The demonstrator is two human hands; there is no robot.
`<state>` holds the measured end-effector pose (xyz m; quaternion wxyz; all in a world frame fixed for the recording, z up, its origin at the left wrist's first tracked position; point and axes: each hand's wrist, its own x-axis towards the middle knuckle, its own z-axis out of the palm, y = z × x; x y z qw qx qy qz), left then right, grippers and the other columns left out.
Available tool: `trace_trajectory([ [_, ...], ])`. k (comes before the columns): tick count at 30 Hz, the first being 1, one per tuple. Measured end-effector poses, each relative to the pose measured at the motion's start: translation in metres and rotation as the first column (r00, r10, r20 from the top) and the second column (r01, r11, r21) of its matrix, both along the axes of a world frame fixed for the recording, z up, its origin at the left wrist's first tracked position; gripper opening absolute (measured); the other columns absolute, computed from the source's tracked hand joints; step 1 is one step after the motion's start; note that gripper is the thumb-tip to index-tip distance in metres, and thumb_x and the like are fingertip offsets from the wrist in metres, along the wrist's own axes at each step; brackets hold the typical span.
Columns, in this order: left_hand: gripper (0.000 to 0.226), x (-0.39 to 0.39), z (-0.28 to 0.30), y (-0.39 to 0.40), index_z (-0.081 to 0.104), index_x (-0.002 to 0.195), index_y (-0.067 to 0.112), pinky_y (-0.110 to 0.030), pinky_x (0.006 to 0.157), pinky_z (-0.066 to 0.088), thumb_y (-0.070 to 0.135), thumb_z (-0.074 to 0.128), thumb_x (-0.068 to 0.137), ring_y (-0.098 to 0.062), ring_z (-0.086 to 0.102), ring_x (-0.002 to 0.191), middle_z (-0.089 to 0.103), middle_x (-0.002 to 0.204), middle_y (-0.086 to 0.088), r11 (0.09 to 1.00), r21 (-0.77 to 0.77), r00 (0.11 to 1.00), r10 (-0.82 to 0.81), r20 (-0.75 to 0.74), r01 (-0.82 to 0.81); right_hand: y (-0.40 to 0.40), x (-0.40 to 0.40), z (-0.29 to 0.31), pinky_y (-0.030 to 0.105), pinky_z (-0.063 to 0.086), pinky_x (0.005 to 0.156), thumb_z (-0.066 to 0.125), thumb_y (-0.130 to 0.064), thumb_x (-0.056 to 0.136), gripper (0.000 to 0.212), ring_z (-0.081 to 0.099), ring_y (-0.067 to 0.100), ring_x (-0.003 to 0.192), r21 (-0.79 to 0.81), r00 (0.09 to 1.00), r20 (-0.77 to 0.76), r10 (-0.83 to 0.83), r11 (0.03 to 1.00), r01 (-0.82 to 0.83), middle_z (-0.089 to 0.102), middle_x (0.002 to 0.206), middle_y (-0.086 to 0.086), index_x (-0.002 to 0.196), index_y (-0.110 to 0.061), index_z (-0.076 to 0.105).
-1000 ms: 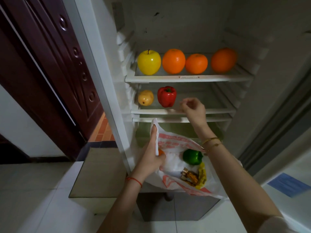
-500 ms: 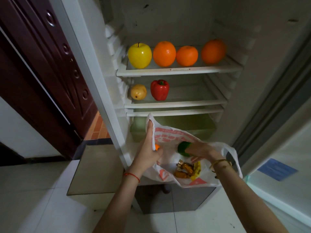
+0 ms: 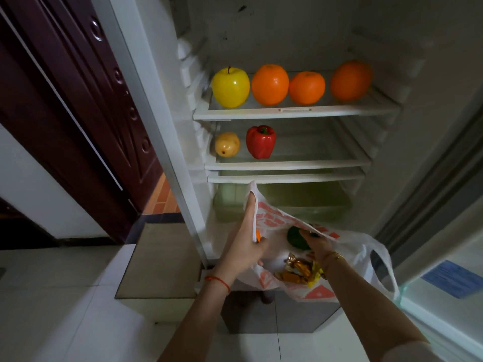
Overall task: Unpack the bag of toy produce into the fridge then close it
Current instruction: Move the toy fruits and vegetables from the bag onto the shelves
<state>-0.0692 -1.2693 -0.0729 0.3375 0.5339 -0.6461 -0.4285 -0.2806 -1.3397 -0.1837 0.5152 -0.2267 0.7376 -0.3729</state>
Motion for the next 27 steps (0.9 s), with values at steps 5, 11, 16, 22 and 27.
trace_trajectory([
  [5, 0.106, 0.002, 0.002, -0.003, -0.014, 0.141, 0.053, -0.028, 0.100, 0.050, 0.007, 0.066, 0.088, -0.004, 0.051, 0.122, 0.033, 0.122, 0.039, 1.000, -0.024, 1.000, 0.018, -0.007, -0.018, -0.001, 0.004, -0.001, 0.042, 0.050, 0.100, 0.080, -0.013, 0.078, 0.048, 0.062, 0.032, 0.106, -0.063, 0.997, -0.075, 0.023, 0.998, -0.028, 0.063, 0.123, 0.020, 0.119, 0.002, 0.061],
  [11, 0.104, 0.003, -0.002, -0.012, -0.012, 0.142, 0.047, -0.005, 0.082, 0.047, 0.000, 0.062, 0.088, 0.035, 0.038, 0.101, 0.017, 0.118, 0.049, 0.999, -0.037, 0.999, 0.031, -0.037, -0.033, 0.009, 0.014, 0.032, 0.025, 0.047, 0.093, 0.081, -0.018, 0.076, 0.059, 0.056, 0.024, 0.113, 0.029, 0.822, -0.378, 0.426, 0.893, -0.450, 0.059, 0.120, 0.008, 0.128, -0.006, 0.056],
  [16, 0.112, 0.000, -0.002, -0.020, -0.010, 0.150, 0.049, -0.015, 0.088, 0.050, -0.007, 0.060, 0.084, 0.007, 0.050, 0.121, 0.037, 0.142, 0.019, 0.998, -0.051, 0.995, 0.023, -0.099, -0.028, 0.023, 0.015, 0.071, 0.022, 0.051, 0.084, 0.085, -0.017, 0.071, 0.064, 0.055, 0.017, 0.108, -0.095, 0.726, -0.385, 0.570, 0.758, -0.646, 0.058, 0.115, -0.001, 0.124, -0.015, 0.049],
  [22, 0.116, -0.002, 0.002, -0.027, -0.013, 0.148, 0.052, -0.017, 0.096, 0.048, -0.005, 0.063, 0.082, -0.002, 0.041, 0.134, 0.022, 0.159, 0.009, 0.994, -0.105, 0.997, 0.026, -0.071, -0.033, 0.019, 0.004, 0.138, 0.027, 0.055, 0.080, 0.082, -0.017, 0.075, 0.059, 0.060, 0.021, 0.110, -0.346, 0.798, -0.243, 0.551, 0.719, -0.602, 0.060, 0.119, 0.005, 0.125, -0.014, 0.052],
  [27, 0.115, -0.002, 0.000, -0.030, -0.012, 0.141, 0.065, -0.050, 0.106, 0.044, 0.009, 0.068, 0.080, -0.021, 0.033, 0.143, 0.022, 0.160, 0.000, 0.995, -0.096, 0.998, 0.035, -0.055, -0.040, -0.005, 0.006, 0.189, 0.018, 0.050, 0.077, 0.080, -0.021, 0.077, 0.061, 0.058, 0.012, 0.102, -0.541, 0.896, -0.322, 0.305, 0.718, -0.439, 0.056, 0.117, -0.002, 0.128, -0.013, 0.048],
])
